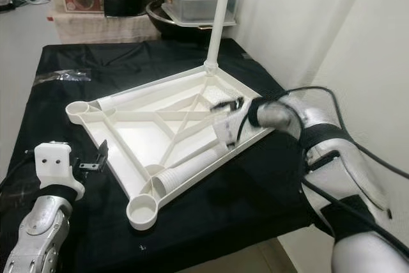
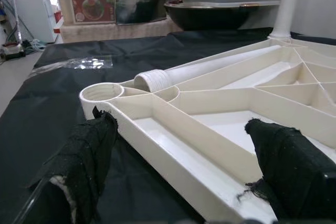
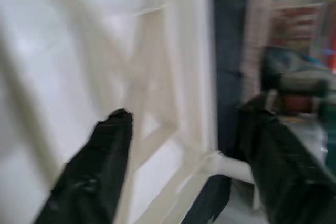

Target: Building children table

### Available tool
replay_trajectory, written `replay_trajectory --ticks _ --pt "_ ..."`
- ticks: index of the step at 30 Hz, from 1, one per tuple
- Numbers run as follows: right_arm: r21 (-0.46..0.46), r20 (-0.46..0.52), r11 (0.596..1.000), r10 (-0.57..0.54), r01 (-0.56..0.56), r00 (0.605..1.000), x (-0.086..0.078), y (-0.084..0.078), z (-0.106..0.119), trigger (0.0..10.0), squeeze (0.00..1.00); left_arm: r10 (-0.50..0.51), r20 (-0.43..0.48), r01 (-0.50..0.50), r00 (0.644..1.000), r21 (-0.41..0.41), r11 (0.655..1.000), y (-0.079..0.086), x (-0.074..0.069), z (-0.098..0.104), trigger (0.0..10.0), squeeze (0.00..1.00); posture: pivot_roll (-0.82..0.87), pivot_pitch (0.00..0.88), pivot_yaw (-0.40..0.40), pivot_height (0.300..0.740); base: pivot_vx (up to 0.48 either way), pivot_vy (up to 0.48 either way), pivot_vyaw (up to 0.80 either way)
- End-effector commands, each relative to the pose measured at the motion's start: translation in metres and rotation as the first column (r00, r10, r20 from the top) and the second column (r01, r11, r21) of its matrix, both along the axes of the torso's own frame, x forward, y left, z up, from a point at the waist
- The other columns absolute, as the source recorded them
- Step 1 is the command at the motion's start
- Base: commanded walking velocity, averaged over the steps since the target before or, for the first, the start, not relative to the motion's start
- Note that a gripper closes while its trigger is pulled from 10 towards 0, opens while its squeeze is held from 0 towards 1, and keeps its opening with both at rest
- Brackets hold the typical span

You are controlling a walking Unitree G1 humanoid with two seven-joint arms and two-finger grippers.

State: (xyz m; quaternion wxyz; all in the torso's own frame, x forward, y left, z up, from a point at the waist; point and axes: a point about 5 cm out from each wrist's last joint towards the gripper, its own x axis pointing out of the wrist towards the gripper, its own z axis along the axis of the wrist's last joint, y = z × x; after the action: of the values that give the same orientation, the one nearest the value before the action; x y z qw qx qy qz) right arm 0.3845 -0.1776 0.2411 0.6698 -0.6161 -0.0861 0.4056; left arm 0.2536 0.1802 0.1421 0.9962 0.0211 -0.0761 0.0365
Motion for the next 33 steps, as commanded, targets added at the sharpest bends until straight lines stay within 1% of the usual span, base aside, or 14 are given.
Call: replay_trajectory --ticks 1,2,3,5,6,7,8,9,10,11,12,20,30,33 --pt "0.174 -0.005 0.984 -0.030 0.031 1.000 0.004 0.004 0.016 10.0 1.00 0.002 -0.011 -0.002 1.000 0.015 1.000 0.001 0.000 -0.003 10.0 0.00 0.06 0.000 -0.099 0.740 0.000 0.000 0.00" --pt "0.341 -0.026 0.938 -0.053 0.059 0.998 0.008 0.009 0.025 10.0 1.00 0.006 -0.008 -0.006 1.000 0.013 1.000 0.001 0.000 -0.003 10.0 0.00 0.06 0.000 -0.100 0.740 0.000 0.000 0.00" --pt "0.341 -0.026 0.938 -0.053 0.059 0.998 0.008 0.009 0.025 10.0 1.00 0.006 -0.008 -0.006 1.000 0.013 1.000 0.001 0.000 -0.003 10.0 0.00 0.06 0.000 -0.100 0.740 0.000 0.000 0.00" --pt "0.671 -0.130 0.718 -0.130 0.183 0.983 0.016 0.033 0.011 10.0 1.00 0.037 0.006 -0.037 0.999 -0.005 0.999 0.006 -0.001 0.000 10.0 0.00 0.07 0.000 -0.100 0.740 0.000 0.000 0.00" --pt "0.738 -0.193 0.632 -0.138 0.237 0.971 0.017 0.042 0.000 10.0 1.00 0.049 0.011 -0.049 0.999 -0.013 0.999 0.008 -0.002 0.001 10.0 0.00 0.07 0.000 -0.100 0.740 0.000 0.000 0.00" --pt "0.738 -0.193 0.632 -0.138 0.237 0.971 0.017 0.042 0.000 10.0 1.00 0.049 0.011 -0.049 0.999 -0.013 0.999 0.008 -0.002 0.001 10.0 0.00 0.07 0.000 -0.100 0.740 0.000 0.000 0.00" --pt "0.772 -0.264 0.563 -0.138 0.295 0.954 0.016 0.054 -0.018 10.0 1.00 0.058 0.013 -0.058 0.998 -0.017 0.998 0.010 -0.003 0.002 10.0 0.00 0.08 0.000 -0.105 0.740 0.000 0.000 0.00" --pt "0.772 -0.264 0.563 -0.138 0.295 0.954 0.016 0.054 -0.018 10.0 1.00 0.058 0.013 -0.058 0.998 -0.017 0.998 0.010 -0.003 0.002 10.0 0.00 0.08 0.000 -0.105 0.740 0.000 0.000 0.00" --pt "0.795 -0.328 0.503 -0.114 0.339 0.938 0.012 0.067 -0.034 10.0 0.20 0.063 0.011 -0.063 0.998 -0.021 0.998 0.011 -0.005 0.003 10.0 0.00 0.08 0.000 -0.105 0.740 0.000 0.000 0.00" --pt "0.807 -0.387 0.447 -0.093 0.385 0.918 0.008 0.080 -0.049 10.0 0.00 0.068 0.012 -0.068 0.998 -0.023 0.997 0.011 -0.006 0.003 10.0 0.00 0.10 0.000 -0.108 0.740 0.000 0.000 0.00" --pt "0.813 -0.427 0.408 -0.069 0.416 0.901 0.005 0.089 -0.058 10.0 0.00 0.071 0.012 -0.071 0.997 -0.024 0.997 0.012 -0.007 0.003 10.0 0.00 0.10 0.000 -0.108 0.740 0.000 0.000 0.00" --pt "0.788 -0.542 0.347 0.001 0.508 0.841 -0.009 0.113 -0.082 10.0 0.00 0.071 -0.001 -0.071 0.997 -0.072 0.995 0.012 -0.010 0.004 10.0 0.00 0.12 0.000 -0.118 0.740 0.000 0.116 0.00" --pt "0.763 -0.575 0.366 0.009 0.532 0.818 -0.018 0.126 -0.088 10.0 0.00 0.071 0.006 -0.070 0.997 -0.070 0.995 0.009 -0.010 0.006 10.0 0.00 0.12 0.000 -0.121 0.740 0.000 0.480 0.00" --pt "0.772 -0.588 0.323 0.034 0.548 0.809 -0.023 0.132 -0.086 10.0 0.00 0.066 0.020 -0.065 0.998 -0.050 0.997 0.008 -0.011 0.007 10.0 0.00 0.12 0.000 -0.112 0.740 0.000 0.000 0.27"
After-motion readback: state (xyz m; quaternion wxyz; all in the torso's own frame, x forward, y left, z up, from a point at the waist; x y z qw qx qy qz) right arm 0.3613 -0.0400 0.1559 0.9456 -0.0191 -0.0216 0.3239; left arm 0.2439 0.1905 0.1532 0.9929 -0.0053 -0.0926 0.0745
